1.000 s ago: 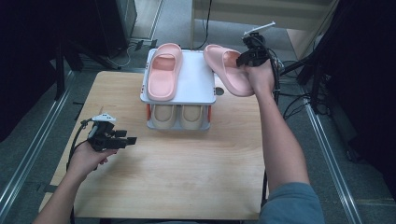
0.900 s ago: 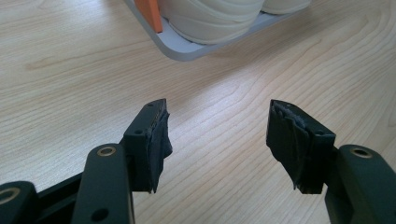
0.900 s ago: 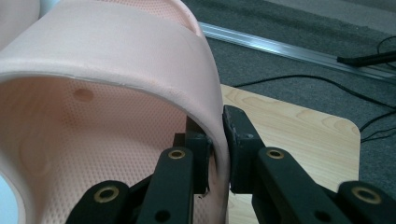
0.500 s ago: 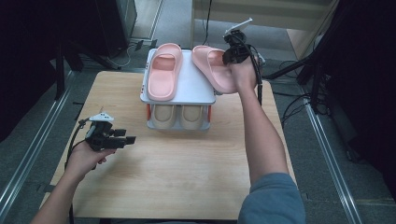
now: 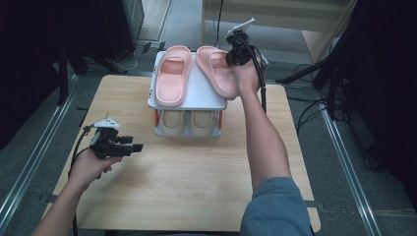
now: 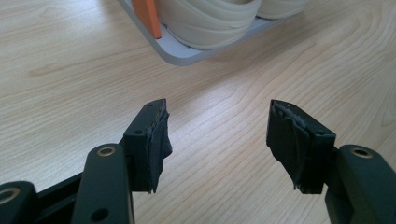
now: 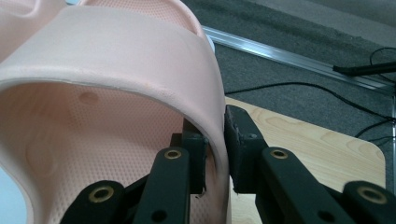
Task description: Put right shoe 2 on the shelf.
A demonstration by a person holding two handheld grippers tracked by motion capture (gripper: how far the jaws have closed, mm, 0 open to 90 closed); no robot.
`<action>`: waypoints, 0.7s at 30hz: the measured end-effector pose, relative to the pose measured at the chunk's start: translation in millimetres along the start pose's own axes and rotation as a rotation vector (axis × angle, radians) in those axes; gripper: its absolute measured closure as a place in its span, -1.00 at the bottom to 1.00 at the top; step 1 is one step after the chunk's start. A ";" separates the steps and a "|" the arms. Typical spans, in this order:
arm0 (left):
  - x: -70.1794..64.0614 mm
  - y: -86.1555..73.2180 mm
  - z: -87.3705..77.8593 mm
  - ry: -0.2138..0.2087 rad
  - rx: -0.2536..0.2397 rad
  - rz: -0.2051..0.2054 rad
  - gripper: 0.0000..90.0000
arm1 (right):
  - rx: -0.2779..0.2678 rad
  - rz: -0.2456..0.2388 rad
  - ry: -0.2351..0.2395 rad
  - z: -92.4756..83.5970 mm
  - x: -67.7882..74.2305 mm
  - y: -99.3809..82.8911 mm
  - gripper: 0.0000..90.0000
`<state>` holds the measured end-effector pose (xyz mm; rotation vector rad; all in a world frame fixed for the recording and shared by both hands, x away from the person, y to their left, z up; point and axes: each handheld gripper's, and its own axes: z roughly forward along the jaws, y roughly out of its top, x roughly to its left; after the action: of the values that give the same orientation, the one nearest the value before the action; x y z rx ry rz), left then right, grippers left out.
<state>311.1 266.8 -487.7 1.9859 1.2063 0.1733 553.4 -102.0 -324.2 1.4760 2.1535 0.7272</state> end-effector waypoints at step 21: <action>-0.3 0.1 1.9 0.001 0.013 0.006 -0.13 | -0.016 -0.029 0.096 -2.3 21.0 -6.3 0.56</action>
<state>311.9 265.4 -488.9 2.0011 1.2058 0.1698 540.2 -84.6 -327.5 1.4259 2.2291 0.8187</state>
